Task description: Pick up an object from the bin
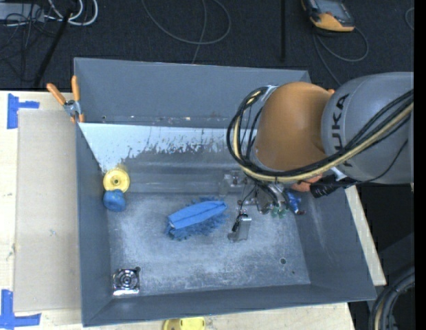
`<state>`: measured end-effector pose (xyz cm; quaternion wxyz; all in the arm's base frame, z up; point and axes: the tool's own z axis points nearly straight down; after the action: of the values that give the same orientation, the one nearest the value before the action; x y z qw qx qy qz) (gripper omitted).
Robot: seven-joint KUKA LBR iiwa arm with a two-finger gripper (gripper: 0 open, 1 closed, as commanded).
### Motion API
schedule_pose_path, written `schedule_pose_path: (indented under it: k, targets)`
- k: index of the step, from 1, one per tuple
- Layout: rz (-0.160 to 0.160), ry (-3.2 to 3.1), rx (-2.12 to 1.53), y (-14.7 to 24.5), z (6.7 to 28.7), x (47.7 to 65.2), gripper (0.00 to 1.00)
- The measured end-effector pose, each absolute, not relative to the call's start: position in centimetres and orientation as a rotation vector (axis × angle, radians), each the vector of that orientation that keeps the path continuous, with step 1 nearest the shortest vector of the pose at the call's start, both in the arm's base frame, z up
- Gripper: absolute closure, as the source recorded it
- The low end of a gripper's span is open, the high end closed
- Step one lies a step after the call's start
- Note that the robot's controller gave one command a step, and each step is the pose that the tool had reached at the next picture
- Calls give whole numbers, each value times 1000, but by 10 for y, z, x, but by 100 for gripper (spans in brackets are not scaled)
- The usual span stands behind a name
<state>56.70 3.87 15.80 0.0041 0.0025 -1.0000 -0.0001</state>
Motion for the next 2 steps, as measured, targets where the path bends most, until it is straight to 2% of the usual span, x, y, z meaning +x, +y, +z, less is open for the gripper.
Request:
schedule_pose_path:
  k: [1, 2]
  targets:
    - [-1, -3140, 7, 39, 163, 569, 0]
    - [1, -3148, -57, 85, 122, 578, 0]
